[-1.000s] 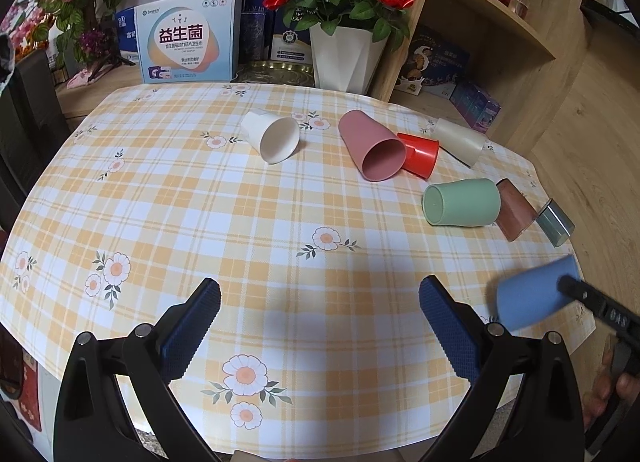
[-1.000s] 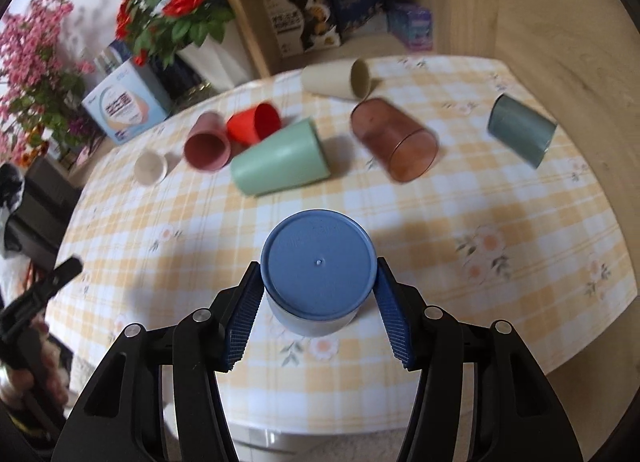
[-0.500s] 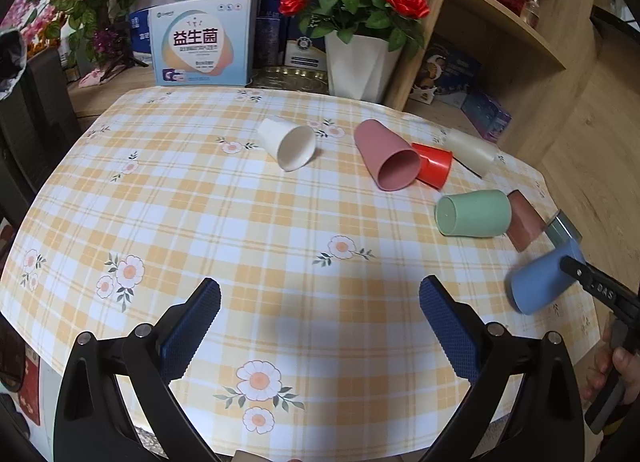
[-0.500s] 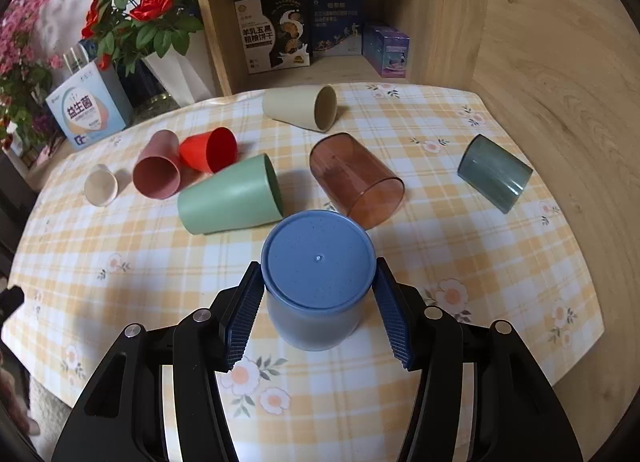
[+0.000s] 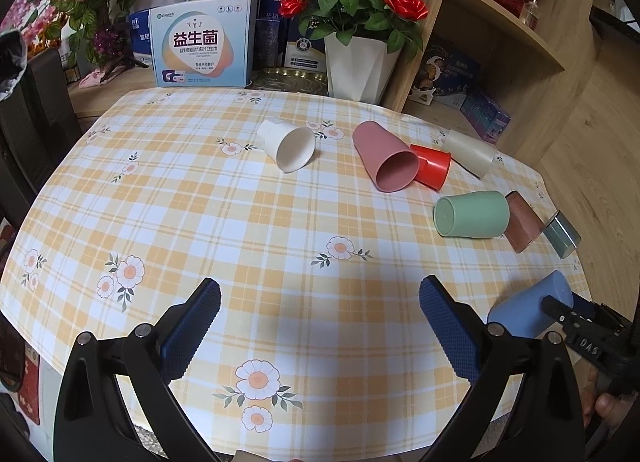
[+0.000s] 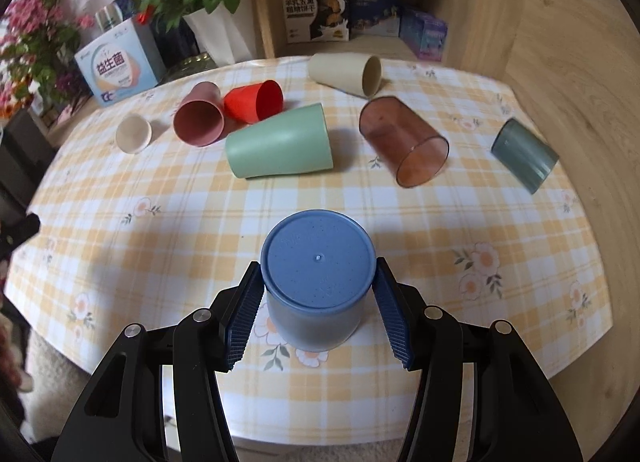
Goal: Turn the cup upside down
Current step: 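Rotate the blue cup upright with the right gripper and lower it onto the table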
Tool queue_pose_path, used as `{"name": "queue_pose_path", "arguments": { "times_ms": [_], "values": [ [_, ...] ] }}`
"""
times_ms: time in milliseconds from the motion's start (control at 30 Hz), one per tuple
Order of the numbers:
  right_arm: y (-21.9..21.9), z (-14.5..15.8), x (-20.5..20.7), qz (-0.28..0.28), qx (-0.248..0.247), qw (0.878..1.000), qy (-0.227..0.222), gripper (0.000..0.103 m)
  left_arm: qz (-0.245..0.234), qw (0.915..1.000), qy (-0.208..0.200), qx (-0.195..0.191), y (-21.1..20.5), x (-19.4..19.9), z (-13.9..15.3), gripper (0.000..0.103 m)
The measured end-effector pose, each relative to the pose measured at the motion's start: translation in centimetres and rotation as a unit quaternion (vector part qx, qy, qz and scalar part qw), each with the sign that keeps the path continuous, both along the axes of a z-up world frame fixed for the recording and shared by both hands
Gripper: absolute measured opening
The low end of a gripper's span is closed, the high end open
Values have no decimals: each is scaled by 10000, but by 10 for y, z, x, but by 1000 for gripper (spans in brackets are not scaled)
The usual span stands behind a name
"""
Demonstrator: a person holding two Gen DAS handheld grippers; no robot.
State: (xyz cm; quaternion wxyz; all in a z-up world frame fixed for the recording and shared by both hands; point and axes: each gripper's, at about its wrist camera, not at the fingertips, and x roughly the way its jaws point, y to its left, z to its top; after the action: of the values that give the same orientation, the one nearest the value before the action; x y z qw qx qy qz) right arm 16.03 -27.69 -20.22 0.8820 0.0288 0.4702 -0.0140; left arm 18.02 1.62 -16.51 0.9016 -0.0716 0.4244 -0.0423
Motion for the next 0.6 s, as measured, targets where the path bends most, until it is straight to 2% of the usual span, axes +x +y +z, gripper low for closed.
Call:
{"name": "queue_pose_path", "arguments": {
  "times_ms": [233,600],
  "values": [
    [9,-1,1,-2,-381,9991,-192,54,-20,10000,-25,0,-1,-1,2,97],
    [3,-1,0,-139,-174,9997,-81,55,-40,10000,-78,45,-2,-3,6,97]
  ]
}}
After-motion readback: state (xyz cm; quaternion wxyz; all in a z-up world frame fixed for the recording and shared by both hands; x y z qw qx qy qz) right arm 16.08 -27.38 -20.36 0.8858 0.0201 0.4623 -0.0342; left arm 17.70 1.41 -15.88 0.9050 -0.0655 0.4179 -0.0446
